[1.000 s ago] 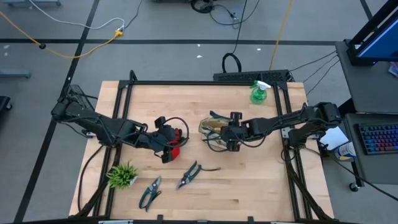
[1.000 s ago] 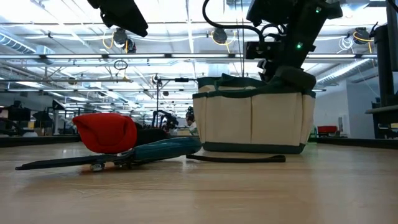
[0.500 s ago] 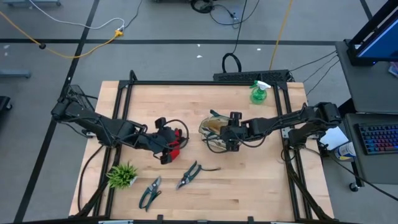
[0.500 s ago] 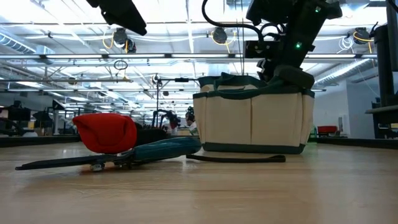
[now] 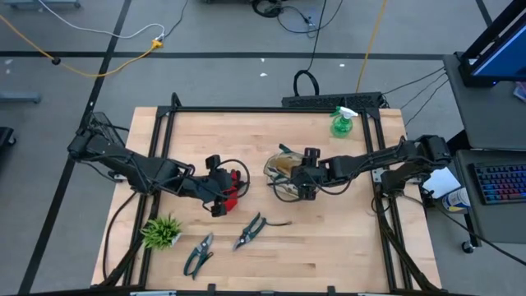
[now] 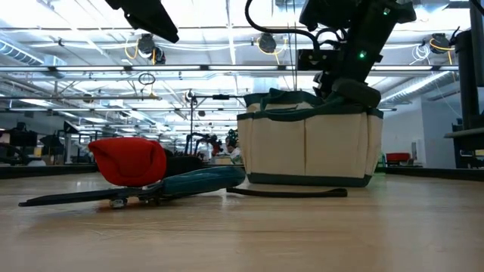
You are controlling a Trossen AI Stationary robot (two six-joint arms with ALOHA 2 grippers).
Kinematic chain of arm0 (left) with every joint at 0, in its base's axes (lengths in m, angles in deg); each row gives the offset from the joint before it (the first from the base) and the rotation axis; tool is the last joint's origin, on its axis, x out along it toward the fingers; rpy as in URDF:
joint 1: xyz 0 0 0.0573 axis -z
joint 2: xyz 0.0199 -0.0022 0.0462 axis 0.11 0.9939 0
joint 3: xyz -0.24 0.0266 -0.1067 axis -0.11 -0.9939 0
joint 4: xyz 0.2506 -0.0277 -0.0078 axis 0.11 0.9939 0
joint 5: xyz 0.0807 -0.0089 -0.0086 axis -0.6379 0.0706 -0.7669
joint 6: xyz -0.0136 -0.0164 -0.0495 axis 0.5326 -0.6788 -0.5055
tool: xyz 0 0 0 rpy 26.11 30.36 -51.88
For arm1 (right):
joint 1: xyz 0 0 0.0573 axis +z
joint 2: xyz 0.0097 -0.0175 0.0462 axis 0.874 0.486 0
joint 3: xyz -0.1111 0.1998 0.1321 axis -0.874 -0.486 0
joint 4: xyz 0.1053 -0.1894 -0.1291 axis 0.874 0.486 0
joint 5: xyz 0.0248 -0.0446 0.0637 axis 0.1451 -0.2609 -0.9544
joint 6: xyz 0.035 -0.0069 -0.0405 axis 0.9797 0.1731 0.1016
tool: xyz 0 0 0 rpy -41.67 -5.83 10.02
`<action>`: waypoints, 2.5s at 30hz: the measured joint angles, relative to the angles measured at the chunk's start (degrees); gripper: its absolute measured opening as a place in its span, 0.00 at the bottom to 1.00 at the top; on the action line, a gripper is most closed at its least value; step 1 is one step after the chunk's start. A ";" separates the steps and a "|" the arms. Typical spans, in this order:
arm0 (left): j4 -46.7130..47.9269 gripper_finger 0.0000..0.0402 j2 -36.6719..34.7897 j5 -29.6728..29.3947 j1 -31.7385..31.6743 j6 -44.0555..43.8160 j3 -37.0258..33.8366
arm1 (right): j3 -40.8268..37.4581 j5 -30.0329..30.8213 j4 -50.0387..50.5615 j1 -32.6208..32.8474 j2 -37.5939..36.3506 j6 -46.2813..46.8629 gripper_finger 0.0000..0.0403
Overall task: Pick & Place Garden tools in Gardening bag
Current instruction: Put the left green shear scissors into the gardening bag
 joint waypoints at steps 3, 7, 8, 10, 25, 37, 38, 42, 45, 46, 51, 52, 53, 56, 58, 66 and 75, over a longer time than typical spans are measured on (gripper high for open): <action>0.00 0.36 0.00 0.00 0.00 0.00 0.00 | 0.00 0.09 -0.15 0.00 0.00 0.74 0.50; -0.03 0.36 -0.02 0.00 0.00 0.03 0.00 | -0.02 0.07 -1.21 0.05 0.00 1.26 0.50; -0.15 0.36 0.00 0.00 0.00 0.09 0.00 | -0.02 0.07 -1.60 0.11 0.00 1.25 0.50; -0.70 0.36 0.00 0.00 -0.02 0.11 0.00 | -0.04 0.06 -2.58 0.11 0.02 1.23 0.50; -1.38 0.36 -0.01 -0.02 -0.02 0.17 0.00 | -0.04 0.07 -4.10 0.11 0.02 1.12 0.48; -1.36 0.36 0.00 -0.02 -0.02 0.24 0.00 | -0.04 0.03 -5.87 0.11 0.02 1.12 0.49; -1.36 0.36 0.00 -0.02 -0.01 0.24 0.00 | -0.04 0.02 -6.19 0.11 0.02 1.12 0.49; -1.36 0.36 -0.01 -0.02 -0.01 0.22 0.00 | -0.04 0.02 -7.56 0.11 0.02 1.10 0.48; -1.36 0.36 -0.02 -0.02 -0.02 0.22 0.00 | -0.04 0.05 -7.67 0.11 0.02 1.10 0.48; -1.36 0.36 -0.02 -0.02 -0.02 0.22 0.00 | -0.04 0.04 -7.67 0.11 0.02 1.10 0.48; -1.36 0.36 0.00 -0.02 -0.02 0.22 0.00 | -0.04 0.07 -7.65 0.11 0.02 1.18 0.48; -1.36 0.36 0.00 -0.02 -0.02 0.22 0.00 | -0.04 0.06 -7.67 0.11 0.02 1.20 0.48; -1.36 0.36 -0.02 -0.02 -0.02 0.22 0.00 | -0.04 0.07 -7.73 0.11 0.02 1.20 0.48; -1.36 0.36 -0.01 -0.02 -0.02 0.22 0.00 | -0.04 0.02 -8.43 0.11 0.02 1.27 0.48; -1.36 0.36 -0.02 -0.02 -0.01 0.22 0.00 | -0.04 0.02 -9.25 0.11 0.02 1.29 0.48; -1.36 0.36 0.00 -0.02 -0.02 0.22 0.00 | -0.04 0.00 -10.20 0.11 0.02 2.73 0.48; -1.36 0.36 -0.02 -0.02 -0.02 0.22 0.00 | -0.04 0.00 -10.19 0.11 0.00 3.26 0.49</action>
